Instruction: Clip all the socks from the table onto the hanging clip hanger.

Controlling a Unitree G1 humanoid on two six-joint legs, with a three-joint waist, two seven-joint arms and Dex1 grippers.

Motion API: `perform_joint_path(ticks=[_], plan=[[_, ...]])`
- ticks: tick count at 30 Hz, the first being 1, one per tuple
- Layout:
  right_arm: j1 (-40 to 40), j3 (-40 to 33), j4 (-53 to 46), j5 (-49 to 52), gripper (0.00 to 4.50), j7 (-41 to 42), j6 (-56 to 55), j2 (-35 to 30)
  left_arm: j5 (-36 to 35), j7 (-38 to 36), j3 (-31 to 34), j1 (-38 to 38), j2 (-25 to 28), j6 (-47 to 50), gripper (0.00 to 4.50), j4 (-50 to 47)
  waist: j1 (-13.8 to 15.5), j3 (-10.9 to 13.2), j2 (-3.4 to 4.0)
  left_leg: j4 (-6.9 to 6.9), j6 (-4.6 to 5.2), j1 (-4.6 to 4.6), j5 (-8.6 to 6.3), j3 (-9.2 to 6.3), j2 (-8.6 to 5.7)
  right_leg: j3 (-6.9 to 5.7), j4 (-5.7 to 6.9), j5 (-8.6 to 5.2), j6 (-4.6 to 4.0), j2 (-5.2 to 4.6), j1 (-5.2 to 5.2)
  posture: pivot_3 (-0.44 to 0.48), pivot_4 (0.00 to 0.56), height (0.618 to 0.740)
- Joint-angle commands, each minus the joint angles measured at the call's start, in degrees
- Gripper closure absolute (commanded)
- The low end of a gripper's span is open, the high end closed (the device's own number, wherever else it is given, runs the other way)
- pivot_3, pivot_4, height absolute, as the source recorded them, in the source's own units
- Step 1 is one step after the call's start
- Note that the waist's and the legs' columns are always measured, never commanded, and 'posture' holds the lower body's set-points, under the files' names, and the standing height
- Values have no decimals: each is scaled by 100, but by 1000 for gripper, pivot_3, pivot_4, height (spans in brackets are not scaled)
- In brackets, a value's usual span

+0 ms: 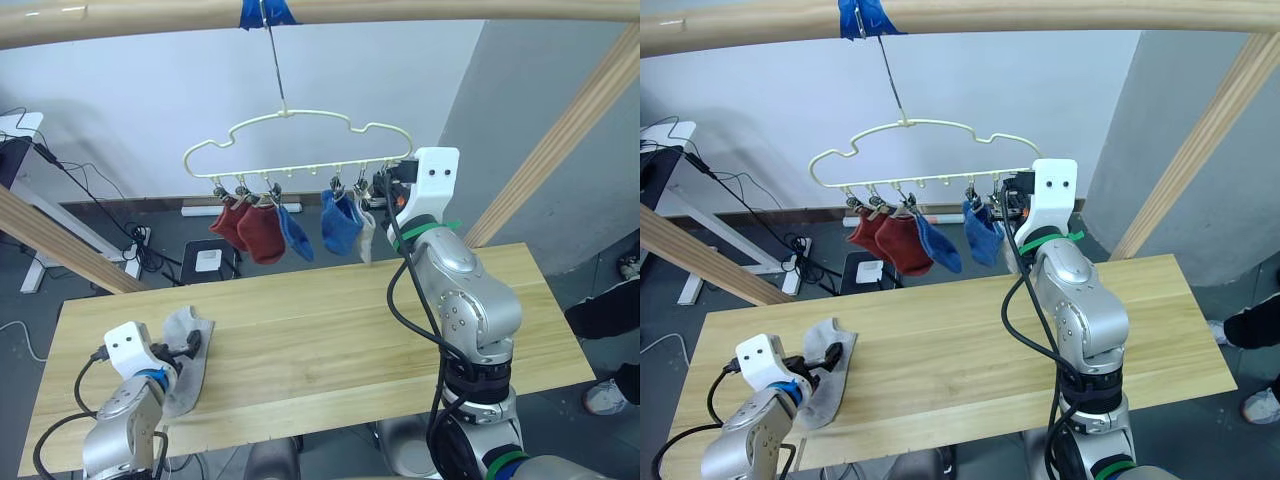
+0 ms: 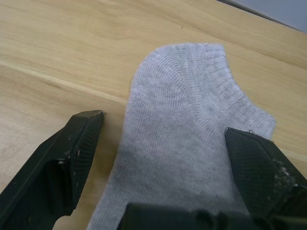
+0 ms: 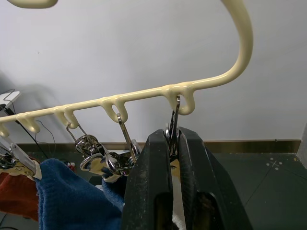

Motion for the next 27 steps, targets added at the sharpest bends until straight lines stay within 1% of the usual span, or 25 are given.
perform_joint_path(ticks=[1,3,4,7,14,17,19,21,22,23,25,27], plan=[[-51,62,-267,84,4500,27,-60,51,92,-154,-236,172,8,-2,199,37,0,-3,5,0,0,0,0,0,0,1,1,0,0,0,0,-267,255,740],[-55,58,-262,85,4500,24,-60,60,136,-114,-244,188,1,-41,538,19,-1,-4,5,0,0,1,0,3,0,3,1,0,0,0,0,-267,255,740],[-54,58,-260,86,4500,22,-62,64,143,-88,-230,188,-8,-51,883,24,-1,-4,5,0,0,1,0,4,1,3,1,0,0,-1,0,-266,254,740],[-47,62,-254,94,4500,30,-67,69,331,-183,-393,225,116,-356,1442,61,-2,-4,5,0,0,1,0,4,2,3,0,0,0,-1,0,-266,254,740],[-53,66,-240,101,4500,42,-80,77,407,-365,-524,268,208,-664,3203,157,-3,-4,5,-3,0,1,0,5,3,2,-3,0,0,-1,-1,-266,254,740],[-49,62,-243,97,4500,39,-83,80,627,-846,-916,424,414,-1259,3993,57,-12,-4,5,-4,0,0,0,6,4,2,-7,0,0,0,-1,-266,254,740],[-52,67,-237,89,4500,35,-89,82,683,-1146,-1142,460,489,-1610,4404,-32,-12,-4,5,-8,0,0,0,11,7,6,-12,0,-1,-1,-3,-268,253,740],[-51,72,-245,67,4500,24,-98,70,728,-1973,-1756,258,616,-2401,4493,-388,7,-3,5,-10,0,-2,0,10,14,5,-17,0,-1,-3,-3,-268,253,740],[-51,73,-248,61,4500,22,-100,67,736,-2194,-1913,196,650,-2631,4493,-456,28,-3,5,-9,0,-8,0,6,15,2,-19,0,-1,-4,-4,-268,253,740],[-47,71,-260,56,4500,18,-99,60,708,-2400,-2061,75,669,-2775,4493,-544,39,-3,5,-8,-1,-13,0,-3,17,-3,-21,0,-1,-9,-5,-268,253,740],[-34,56,-304,52,4500,6,-79,40,646,-2774,-2395,-411,692,-2796,4493,-726,42,-3,4,-6,-1,-18,1,3,19,2,-27,4,6,-15,-5,-268,253,740],[-40,50,-309,49,4500,0,-75,33,611,-3046,-2609,-725,707,-2806,4493,-798,10,-4,3,-4,-1,-21,1,6,6,2,-28,6,8,-12,-6,-286,254,740]])
